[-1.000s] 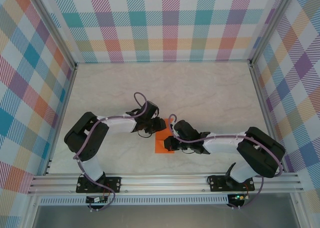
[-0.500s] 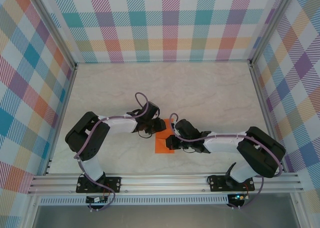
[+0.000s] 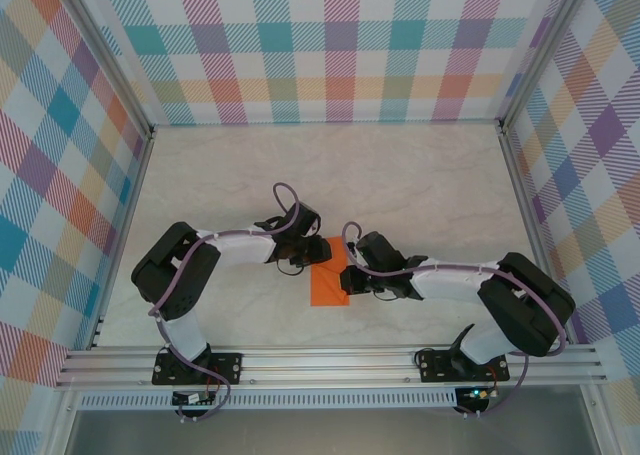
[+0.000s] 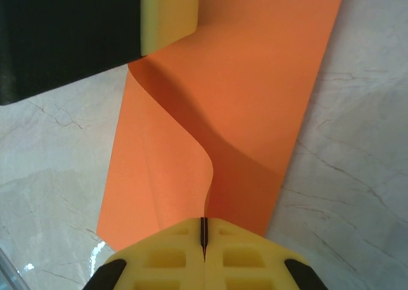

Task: Fold a paper plane with a square sheet of paper (pick it up from the middle)
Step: Fold the triangle a second time at the center of the table.

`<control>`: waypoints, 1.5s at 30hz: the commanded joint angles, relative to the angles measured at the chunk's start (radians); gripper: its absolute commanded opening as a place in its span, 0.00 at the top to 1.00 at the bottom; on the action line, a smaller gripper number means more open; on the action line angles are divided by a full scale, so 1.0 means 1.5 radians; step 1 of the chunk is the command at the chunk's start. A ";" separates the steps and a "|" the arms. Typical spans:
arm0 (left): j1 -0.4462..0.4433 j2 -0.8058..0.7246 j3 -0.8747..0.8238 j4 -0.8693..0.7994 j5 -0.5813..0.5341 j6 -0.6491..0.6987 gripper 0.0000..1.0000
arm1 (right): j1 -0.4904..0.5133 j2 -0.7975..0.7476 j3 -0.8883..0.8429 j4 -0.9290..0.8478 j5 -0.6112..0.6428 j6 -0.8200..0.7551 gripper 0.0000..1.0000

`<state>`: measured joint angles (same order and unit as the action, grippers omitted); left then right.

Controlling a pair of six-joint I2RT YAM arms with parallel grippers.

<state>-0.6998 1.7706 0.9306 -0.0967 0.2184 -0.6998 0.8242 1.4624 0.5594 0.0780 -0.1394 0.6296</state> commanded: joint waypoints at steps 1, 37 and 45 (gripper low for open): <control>-0.008 0.023 0.013 -0.040 -0.023 0.022 0.71 | -0.005 -0.008 0.025 -0.041 0.005 -0.047 0.95; -0.014 0.032 0.047 -0.065 -0.026 0.035 0.71 | -0.032 0.078 0.082 -0.049 -0.032 -0.181 0.97; -0.014 0.020 0.049 -0.069 -0.028 0.035 0.71 | -0.034 0.099 0.074 -0.045 -0.021 -0.175 0.97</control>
<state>-0.7094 1.7966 0.9855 -0.1562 0.2035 -0.6636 0.7784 1.5818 0.6579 0.0051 -0.1738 0.3794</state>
